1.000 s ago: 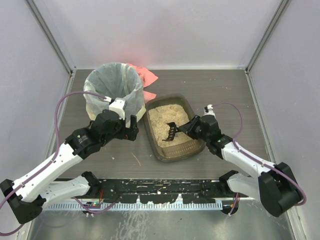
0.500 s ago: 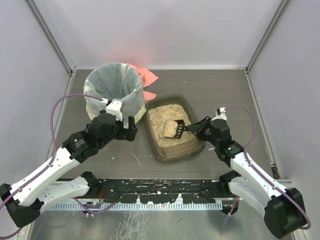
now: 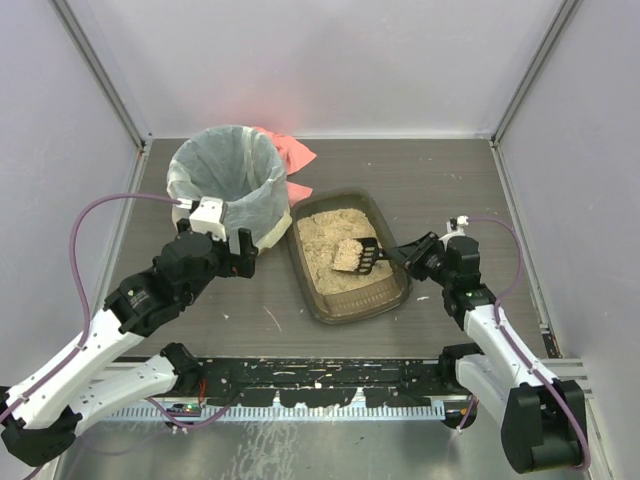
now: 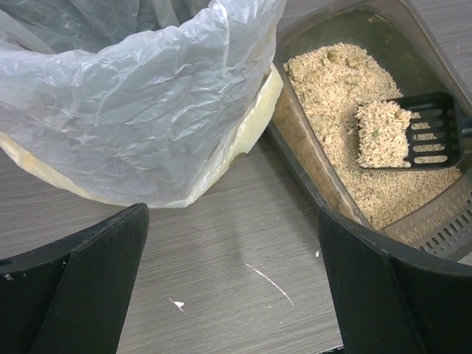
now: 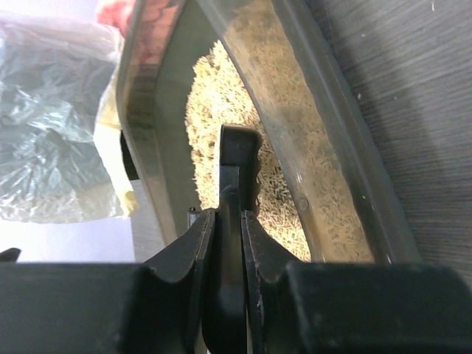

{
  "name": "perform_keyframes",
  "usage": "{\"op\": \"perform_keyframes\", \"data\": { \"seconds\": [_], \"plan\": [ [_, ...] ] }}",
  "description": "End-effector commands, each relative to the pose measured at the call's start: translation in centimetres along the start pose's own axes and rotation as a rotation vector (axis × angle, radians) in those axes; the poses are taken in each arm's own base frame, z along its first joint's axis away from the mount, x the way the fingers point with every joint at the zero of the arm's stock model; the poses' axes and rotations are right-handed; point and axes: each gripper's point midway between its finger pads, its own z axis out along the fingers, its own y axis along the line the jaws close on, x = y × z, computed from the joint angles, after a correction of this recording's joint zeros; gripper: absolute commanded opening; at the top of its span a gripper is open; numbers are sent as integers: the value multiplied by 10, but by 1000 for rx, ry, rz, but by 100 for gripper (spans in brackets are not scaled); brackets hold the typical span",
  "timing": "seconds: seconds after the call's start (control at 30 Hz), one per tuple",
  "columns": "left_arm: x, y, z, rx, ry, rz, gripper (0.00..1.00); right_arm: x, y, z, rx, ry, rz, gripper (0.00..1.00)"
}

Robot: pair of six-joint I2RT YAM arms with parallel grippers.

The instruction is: Clean the litter box

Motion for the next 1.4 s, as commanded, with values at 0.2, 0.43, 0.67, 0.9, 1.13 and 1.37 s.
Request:
{"op": "perform_keyframes", "data": {
  "seconds": [0.2, 0.43, 0.67, 0.9, 1.13, 1.37],
  "plan": [
    [-16, 7, -11, -24, -58, -20, 98, -23, 29, -15, -267, -39, 62, 1],
    [-19, 10, -12, -38, -65, -17, 98, -24, 31, -20, -324, -37, 102, 1],
    [-24, 13, -13, -55, -78, -16, 98, -27, 38, -28, -397, -39, 153, 1],
    [-31, 8, -8, -50, -76, 2, 98, -31, 35, -32, -397, -59, 172, 1],
    [-30, 7, -8, -44, -70, 9, 98, -29, 31, -33, -406, -53, 197, 1],
    [-31, 8, -8, -49, -69, 18, 98, -33, 33, -31, -404, -65, 192, 1]
  ]
}}
